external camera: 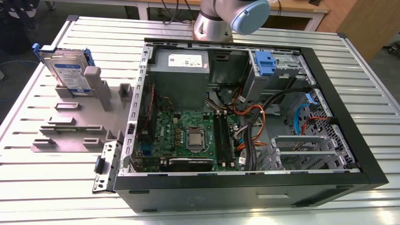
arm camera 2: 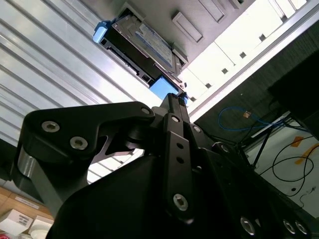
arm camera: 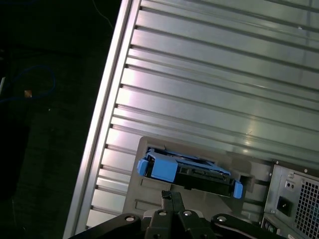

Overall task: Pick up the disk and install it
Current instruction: 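Pick up the disk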

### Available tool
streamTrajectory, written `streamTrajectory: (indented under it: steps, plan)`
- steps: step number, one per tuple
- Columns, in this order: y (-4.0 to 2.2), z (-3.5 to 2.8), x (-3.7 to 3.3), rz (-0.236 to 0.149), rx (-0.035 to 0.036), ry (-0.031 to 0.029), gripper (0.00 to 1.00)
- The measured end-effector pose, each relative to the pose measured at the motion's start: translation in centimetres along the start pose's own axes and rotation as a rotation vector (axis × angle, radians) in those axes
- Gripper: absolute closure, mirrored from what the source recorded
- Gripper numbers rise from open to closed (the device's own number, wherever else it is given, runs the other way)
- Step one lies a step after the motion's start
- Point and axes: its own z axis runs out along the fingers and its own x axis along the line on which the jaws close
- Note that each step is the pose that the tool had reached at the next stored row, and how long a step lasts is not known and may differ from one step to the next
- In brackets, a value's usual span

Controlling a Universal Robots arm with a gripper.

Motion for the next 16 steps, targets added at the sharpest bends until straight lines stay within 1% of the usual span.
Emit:
streamTrajectory:
  steps: [16]
  plan:
    - [0.00, 0.00, 0.00, -0.033, -0.0004, 0.0014, 0.89]
